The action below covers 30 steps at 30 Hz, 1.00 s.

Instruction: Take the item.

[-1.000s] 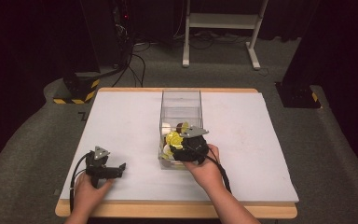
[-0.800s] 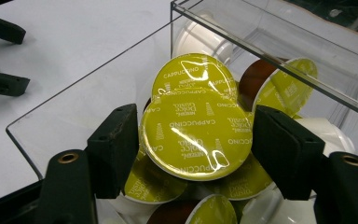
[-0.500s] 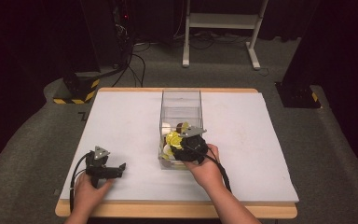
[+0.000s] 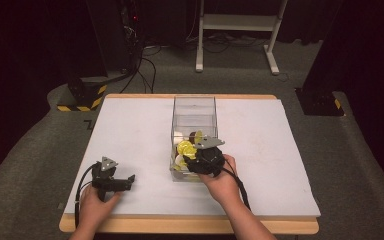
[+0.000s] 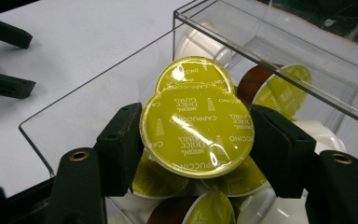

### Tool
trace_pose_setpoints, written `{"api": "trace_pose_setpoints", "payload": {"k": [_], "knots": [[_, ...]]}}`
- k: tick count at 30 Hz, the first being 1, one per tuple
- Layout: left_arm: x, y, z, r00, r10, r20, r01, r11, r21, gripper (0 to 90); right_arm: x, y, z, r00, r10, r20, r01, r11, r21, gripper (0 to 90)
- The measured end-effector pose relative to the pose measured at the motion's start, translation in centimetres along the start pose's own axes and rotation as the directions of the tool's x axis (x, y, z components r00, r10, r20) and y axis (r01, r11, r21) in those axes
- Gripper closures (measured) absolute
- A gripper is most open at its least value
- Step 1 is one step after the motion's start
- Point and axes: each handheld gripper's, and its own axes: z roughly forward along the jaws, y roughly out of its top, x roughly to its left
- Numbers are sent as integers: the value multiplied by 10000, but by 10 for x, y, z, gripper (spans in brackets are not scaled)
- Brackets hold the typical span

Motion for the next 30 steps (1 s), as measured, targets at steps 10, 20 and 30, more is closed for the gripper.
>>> {"api": "trace_pose_setpoints", "payload": {"k": [10, 20, 30], "knots": [[0, 0, 0, 10000, -5, -2, 5, 10000, -15, 12, -4, 2, -10, 9997, 196, -176, -209, 9970, -740, 375], [-1, 0, 0, 10000, -90, -2, 90, 9999, -86, 12, -4, 3, -11, 9995, 276, -133, -289, 9936, -1096, 376], [-1, 0, 0, 10000, -48, -11, 48, 10000, -43, 13, -6, 1, -10, 9993, 328, -158, -344, 9925, -1173, 376]]}}
